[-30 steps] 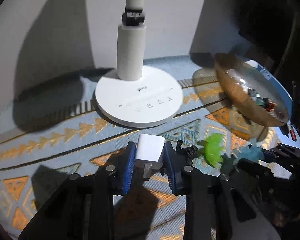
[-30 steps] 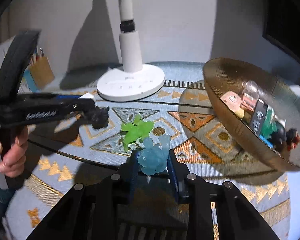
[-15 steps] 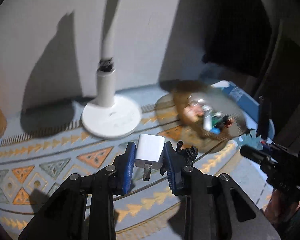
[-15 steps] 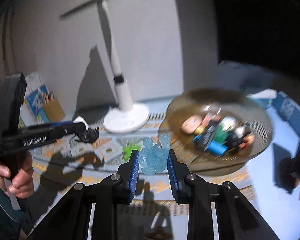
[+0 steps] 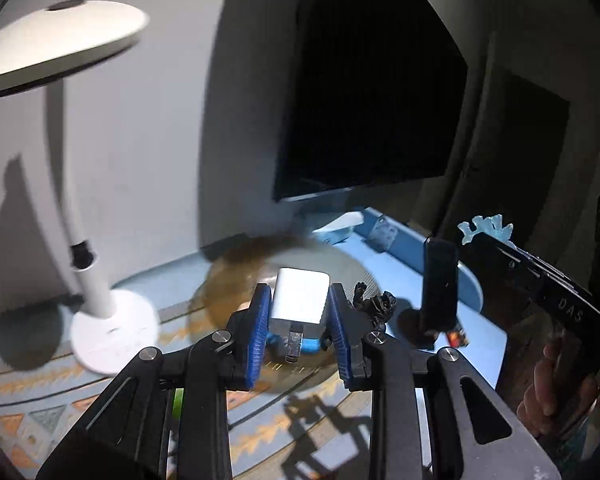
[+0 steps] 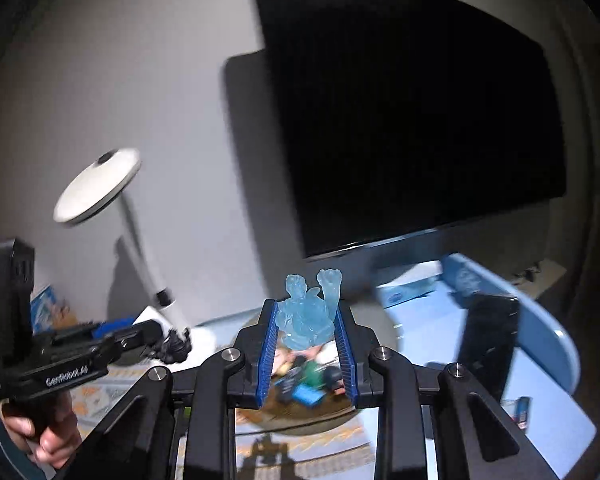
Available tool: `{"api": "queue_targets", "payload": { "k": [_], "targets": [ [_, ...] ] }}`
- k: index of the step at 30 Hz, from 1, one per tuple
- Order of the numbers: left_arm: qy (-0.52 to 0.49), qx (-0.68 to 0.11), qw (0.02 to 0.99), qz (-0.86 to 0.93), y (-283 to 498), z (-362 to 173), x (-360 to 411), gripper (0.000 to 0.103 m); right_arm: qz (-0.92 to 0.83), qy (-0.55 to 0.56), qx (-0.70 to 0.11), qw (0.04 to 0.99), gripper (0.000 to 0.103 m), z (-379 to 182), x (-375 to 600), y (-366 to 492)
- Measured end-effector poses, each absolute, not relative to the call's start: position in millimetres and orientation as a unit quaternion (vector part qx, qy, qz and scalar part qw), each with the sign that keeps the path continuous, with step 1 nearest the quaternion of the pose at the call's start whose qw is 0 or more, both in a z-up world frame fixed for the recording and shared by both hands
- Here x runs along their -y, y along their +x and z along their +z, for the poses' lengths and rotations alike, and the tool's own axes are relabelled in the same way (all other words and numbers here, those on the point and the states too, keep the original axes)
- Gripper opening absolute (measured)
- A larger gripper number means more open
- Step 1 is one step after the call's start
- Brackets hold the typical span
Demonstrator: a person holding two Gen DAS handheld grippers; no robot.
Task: Organize rigid objects
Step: 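Lift and carry the white charger and blue figure over the glass bowl, then open both tools to release the charger and blue figure into the bowl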
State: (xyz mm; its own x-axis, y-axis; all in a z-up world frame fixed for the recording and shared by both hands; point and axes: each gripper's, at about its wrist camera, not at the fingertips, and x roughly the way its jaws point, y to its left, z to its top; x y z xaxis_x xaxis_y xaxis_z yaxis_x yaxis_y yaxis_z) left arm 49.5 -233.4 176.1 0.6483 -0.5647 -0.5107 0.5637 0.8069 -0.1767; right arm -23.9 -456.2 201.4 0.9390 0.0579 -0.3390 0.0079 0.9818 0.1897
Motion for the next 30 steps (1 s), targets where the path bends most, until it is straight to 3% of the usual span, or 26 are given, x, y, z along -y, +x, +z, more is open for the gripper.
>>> {"api": "queue_targets", "payload": {
  "k": [4,11,16,19,20,22,30],
  "targets": [
    [-0.016,-0.308,0.895,-0.322,75.5,155.8,254.8,0.026,-0.018,0.126,-0.207,0.970,0.027,190.5,488.0,1.1],
    [-0.011,-0.399,0.874,-0.277,118.3,67.5,282.6,0.026,0.001,0.164,-0.324,0.932,0.027,114.1,498.3,68.4],
    [-0.017,-0.416,0.867,-0.272,125.1,44.6,287.0,0.026,0.003,0.170,-0.346,0.923,0.027,91.7,504.0,83.8],
    [-0.015,-0.414,0.868,-0.274,129.1,46.2,293.7,0.027,0.004,0.163,-0.352,0.922,0.028,89.7,504.6,89.3],
    [-0.021,-0.414,0.866,-0.278,130.4,48.8,292.5,0.031,0.009,0.164,-0.355,0.921,0.031,89.3,504.4,92.1],
    [-0.044,-0.410,0.864,-0.287,129.1,57.7,281.9,0.040,0.015,0.173,-0.355,0.919,0.048,90.4,508.1,91.7],
    [-0.062,-0.338,0.901,-0.264,92.1,121.1,200.7,0.040,0.029,0.186,-0.320,0.928,0.048,112.5,508.4,64.6]
  ]
}}
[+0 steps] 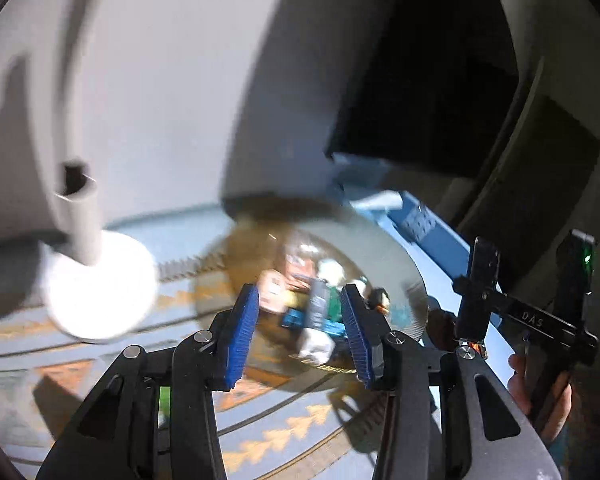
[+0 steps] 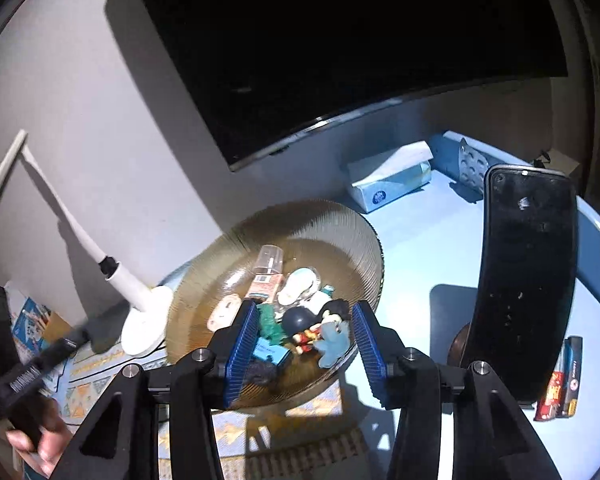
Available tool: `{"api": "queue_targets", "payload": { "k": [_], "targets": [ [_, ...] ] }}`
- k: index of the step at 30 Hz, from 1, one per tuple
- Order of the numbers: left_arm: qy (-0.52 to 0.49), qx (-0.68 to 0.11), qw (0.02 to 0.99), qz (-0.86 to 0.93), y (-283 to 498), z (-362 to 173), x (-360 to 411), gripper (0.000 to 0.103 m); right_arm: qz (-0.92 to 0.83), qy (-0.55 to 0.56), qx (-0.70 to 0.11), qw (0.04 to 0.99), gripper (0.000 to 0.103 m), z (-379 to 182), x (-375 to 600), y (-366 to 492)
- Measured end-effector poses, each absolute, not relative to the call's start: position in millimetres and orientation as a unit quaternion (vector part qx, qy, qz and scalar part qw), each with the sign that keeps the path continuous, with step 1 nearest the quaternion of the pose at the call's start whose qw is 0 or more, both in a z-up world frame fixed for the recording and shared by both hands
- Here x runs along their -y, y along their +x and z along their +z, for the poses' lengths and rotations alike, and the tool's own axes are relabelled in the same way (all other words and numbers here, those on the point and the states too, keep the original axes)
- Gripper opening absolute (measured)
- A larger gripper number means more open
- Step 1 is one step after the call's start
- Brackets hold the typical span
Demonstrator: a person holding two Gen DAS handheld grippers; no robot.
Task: Organize rigid objects
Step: 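Open both tools to release the charger and blue figure into the bowl, then move the open right tool from the bowl toward the green figure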
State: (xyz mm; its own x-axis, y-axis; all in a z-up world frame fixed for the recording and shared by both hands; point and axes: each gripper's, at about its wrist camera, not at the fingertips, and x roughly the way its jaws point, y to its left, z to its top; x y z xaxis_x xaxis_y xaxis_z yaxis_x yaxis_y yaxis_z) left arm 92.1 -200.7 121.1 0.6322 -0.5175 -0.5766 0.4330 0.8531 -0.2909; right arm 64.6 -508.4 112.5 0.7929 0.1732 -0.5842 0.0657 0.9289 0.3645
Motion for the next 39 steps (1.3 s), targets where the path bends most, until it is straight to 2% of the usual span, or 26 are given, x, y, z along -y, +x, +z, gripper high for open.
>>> {"api": "queue_targets", "payload": {
  "k": [11,21,23,24,26,27,35,39],
  "targets": [
    [-0.080,-0.248,0.945,-0.197,14.0,193.6,71.4,0.040,0.097,0.167,-0.313,0.930,0.048,137.3,438.6,35.0],
    [-0.104,-0.241,0.954,-0.147,-22.5,191.3,-13.7,0.040,0.160,0.080,-0.347,0.921,0.048,130.0,331.9,27.5],
    [-0.105,-0.241,0.955,-0.135,-26.5,189.1,-25.7,0.043,0.167,0.065,-0.355,0.917,0.049,124.3,314.5,30.7],
    [-0.102,-0.244,0.956,-0.126,-26.9,186.8,-29.6,0.045,0.169,0.060,-0.359,0.916,0.049,121.8,308.9,32.3],
    [-0.092,-0.254,0.958,-0.095,-24.7,177.9,-35.4,0.057,0.169,0.053,-0.367,0.913,0.051,114.2,298.6,39.1],
    [-0.088,-0.257,0.959,-0.087,-23.6,173.6,-35.9,0.059,0.169,0.054,-0.371,0.911,0.053,111.6,295.6,41.9],
    [-0.059,-0.349,0.933,-0.058,21.8,81.6,-9.6,0.060,0.158,0.041,-0.429,0.888,0.055,65.0,267.2,75.9],
    [-0.048,-0.369,0.927,-0.052,37.0,47.9,-0.4,0.060,0.151,0.034,-0.460,0.874,0.055,34.9,254.3,92.2]
  ]
}}
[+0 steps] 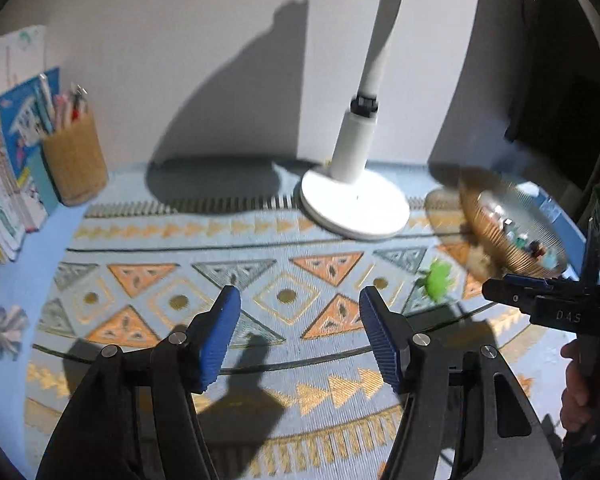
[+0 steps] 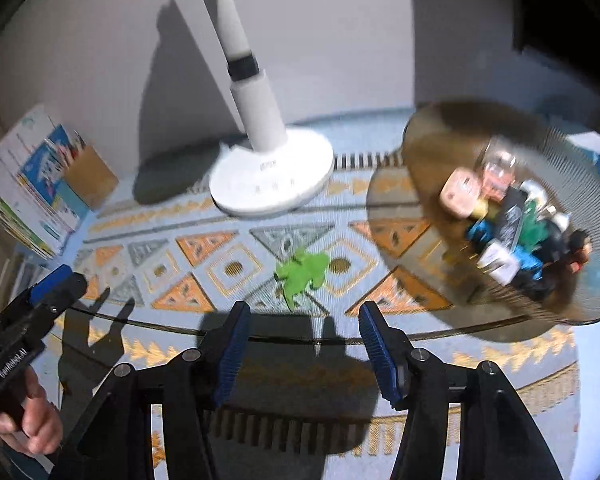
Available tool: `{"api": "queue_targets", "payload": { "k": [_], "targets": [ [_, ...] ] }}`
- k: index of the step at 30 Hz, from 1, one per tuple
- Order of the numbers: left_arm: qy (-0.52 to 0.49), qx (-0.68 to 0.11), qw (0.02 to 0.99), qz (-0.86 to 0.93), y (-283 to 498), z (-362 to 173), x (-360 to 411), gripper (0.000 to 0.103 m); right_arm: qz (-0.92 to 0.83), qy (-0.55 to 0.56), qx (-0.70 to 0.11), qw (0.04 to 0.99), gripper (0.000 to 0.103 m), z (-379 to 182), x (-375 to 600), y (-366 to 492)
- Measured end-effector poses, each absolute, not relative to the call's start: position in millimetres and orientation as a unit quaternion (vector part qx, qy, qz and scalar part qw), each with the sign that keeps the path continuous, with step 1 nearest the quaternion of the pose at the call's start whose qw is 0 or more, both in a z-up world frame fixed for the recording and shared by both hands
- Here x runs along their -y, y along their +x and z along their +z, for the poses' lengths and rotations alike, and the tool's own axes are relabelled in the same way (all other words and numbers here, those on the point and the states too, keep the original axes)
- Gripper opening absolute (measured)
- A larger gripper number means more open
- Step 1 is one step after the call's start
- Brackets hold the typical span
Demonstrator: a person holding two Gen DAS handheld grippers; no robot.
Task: Organize rigid objects
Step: 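Move the open right tool from the bowl toward the green figure, then close the right tool on the green translucent figure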
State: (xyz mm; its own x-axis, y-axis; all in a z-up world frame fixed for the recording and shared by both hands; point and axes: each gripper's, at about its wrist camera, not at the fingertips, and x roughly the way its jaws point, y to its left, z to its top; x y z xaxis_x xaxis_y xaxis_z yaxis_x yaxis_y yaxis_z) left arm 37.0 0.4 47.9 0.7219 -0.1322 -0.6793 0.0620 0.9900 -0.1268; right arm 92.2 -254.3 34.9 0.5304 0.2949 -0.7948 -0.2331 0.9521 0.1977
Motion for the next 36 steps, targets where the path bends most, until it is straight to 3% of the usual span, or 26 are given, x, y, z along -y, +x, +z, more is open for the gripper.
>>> {"api": "queue_targets", "payload": {
  "k": [10,26,30,36],
  "targets": [
    [-0.074,-0.383,0.919,-0.053,49.4,9.6,-4.8,0.060,0.146,0.033,-0.470,0.870,0.055,-1.1,236.8,120.0],
    [-0.036,-0.372,0.926,-0.043,44.2,6.8,12.2,0.060,0.128,0.020,-0.439,0.889,0.055,-15.6,217.1,131.0],
    [-0.041,-0.372,0.926,-0.041,44.7,7.2,10.2,0.060,0.115,0.005,-0.434,0.894,0.039,-15.2,216.9,131.4],
    [-0.045,-0.372,0.926,-0.036,44.8,7.0,7.0,0.060,0.131,-0.012,-0.427,0.895,0.037,-11.8,209.6,128.4]
  ]
}}
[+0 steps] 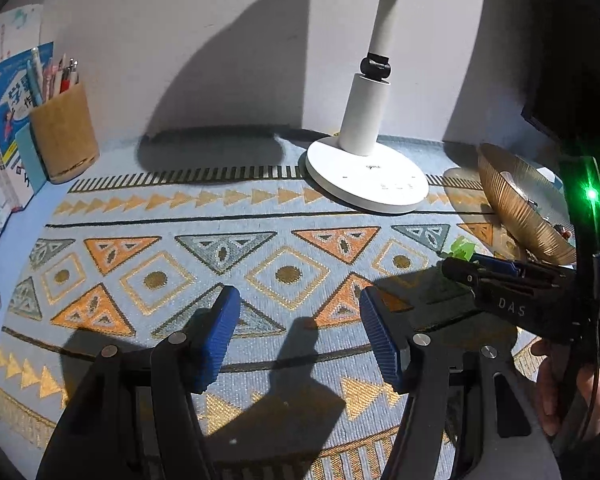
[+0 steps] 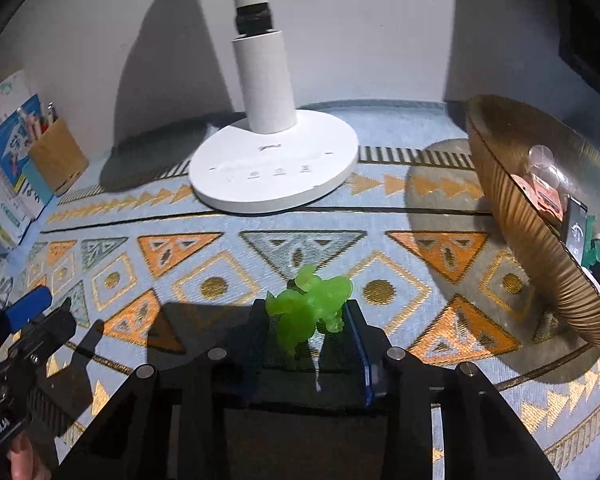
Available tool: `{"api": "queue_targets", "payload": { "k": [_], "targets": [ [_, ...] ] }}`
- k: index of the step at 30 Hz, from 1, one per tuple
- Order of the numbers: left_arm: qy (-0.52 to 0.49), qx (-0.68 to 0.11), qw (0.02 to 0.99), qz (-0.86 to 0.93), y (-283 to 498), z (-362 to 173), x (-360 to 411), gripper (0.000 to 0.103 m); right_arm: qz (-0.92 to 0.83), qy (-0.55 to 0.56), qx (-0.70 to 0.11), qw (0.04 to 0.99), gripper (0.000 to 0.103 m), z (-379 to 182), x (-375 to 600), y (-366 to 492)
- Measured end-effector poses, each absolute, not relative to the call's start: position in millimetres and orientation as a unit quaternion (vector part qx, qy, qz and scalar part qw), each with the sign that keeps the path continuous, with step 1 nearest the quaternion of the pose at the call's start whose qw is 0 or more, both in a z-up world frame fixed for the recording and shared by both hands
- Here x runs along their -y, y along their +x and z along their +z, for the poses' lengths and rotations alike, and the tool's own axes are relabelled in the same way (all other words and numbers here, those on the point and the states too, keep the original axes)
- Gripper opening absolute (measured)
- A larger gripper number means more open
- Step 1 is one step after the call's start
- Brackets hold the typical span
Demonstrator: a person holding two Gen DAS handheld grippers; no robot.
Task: Organize rigid objects
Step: 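Close the right tool on the green translucent figure, then lift the green figure with the right tool and carry it over the bowl, then open the right tool to drop the green figure into the bowl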
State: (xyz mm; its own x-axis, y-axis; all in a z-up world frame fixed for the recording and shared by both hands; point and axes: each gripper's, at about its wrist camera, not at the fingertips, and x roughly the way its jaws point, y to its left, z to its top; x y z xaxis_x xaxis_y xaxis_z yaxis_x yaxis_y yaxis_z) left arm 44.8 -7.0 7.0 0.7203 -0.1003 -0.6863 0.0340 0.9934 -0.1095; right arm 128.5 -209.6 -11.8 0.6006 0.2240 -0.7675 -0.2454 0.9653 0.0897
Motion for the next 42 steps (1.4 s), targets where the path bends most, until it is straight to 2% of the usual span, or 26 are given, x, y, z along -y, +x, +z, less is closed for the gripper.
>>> {"api": "queue_targets", "payload": {
  "k": [8,13,21,23,26,32,38,39,41,42],
  "targets": [
    [-0.039,-0.358,0.932,-0.028,38.3,12.6,7.8,0.060,0.139,0.003,-0.429,0.893,0.037,-6.6,215.4,109.3],
    [-0.048,-0.345,0.937,-0.043,30.1,34.5,13.5,0.060,0.141,0.007,-0.404,0.904,0.037,25.2,234.9,82.4],
    [-0.024,-0.260,0.962,-0.081,0.9,126.3,49.0,0.060,0.094,0.041,-0.316,0.943,0.037,112.1,316.4,59.0],
    [-0.005,-0.239,0.967,-0.083,-2.6,146.4,64.1,0.069,0.064,0.049,-0.291,0.953,0.037,134.0,346.8,59.8],
    [0.004,-0.218,0.970,-0.105,-7.9,164.8,85.0,0.070,0.007,0.073,-0.275,0.959,0.037,152.1,394.7,72.1],
    [0.018,-0.224,0.966,-0.132,-4.3,166.4,119.0,0.070,-0.053,0.123,-0.333,0.933,0.037,127.4,460.3,122.3],
    [0.042,-0.244,0.960,-0.131,10.7,154.0,141.5,0.070,-0.067,0.131,-0.371,0.917,0.037,91.2,485.7,157.3],
    [0.041,-0.247,0.959,-0.131,10.9,152.0,142.2,0.070,-0.066,0.130,-0.371,0.917,0.038,88.6,487.3,160.5],
    [0.039,-0.253,0.958,-0.128,14.0,148.5,142.6,0.070,-0.071,0.124,-0.373,0.917,0.052,85.6,489.3,165.3],
    [0.039,-0.257,0.958,-0.125,14.7,146.9,141.9,0.070,-0.080,0.122,-0.373,0.916,0.065,86.0,491.2,166.3]
  ]
}}
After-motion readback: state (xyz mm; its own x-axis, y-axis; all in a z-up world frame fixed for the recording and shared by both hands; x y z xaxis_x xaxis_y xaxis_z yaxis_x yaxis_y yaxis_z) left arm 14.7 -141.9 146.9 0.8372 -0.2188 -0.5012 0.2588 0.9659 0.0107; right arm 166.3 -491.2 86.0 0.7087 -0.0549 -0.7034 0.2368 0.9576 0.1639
